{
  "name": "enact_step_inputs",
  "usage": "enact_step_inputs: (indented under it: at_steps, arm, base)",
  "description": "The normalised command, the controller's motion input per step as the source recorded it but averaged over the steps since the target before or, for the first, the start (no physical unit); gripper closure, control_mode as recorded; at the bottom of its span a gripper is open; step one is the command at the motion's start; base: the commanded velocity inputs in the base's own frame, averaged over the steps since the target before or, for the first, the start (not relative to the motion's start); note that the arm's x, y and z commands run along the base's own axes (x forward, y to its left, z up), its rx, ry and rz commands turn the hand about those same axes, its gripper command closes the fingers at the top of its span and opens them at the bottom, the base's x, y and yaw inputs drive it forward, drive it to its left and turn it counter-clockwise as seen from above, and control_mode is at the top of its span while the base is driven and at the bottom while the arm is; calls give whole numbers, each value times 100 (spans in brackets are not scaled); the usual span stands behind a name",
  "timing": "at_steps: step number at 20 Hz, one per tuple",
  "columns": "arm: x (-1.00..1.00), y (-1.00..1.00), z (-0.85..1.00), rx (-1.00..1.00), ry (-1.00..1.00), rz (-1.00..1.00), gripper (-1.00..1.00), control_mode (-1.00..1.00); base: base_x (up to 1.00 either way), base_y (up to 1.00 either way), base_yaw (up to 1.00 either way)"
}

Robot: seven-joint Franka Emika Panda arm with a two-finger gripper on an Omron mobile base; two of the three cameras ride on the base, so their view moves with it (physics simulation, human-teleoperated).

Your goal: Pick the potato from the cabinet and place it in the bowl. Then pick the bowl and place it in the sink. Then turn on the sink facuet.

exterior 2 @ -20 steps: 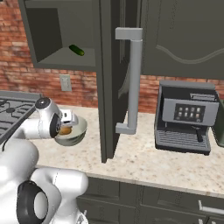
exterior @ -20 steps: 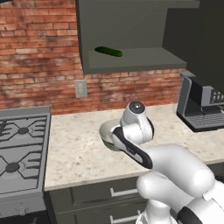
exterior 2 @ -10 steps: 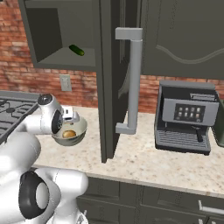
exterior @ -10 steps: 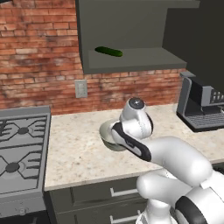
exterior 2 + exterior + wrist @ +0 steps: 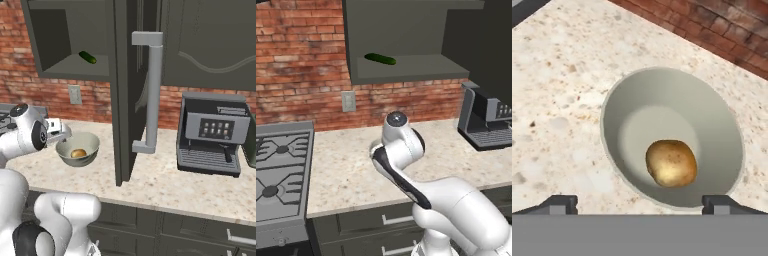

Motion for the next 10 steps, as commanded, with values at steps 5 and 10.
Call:
enact_step_inputs:
  at_steps: [5,10]
  arm:
    - [-15,11,-3,-17,6,4,-100,-100]
    - [11,0,-35,-17,15,0,-100,-100]
  base:
    - [0,0,0]
    - [0,0,0]
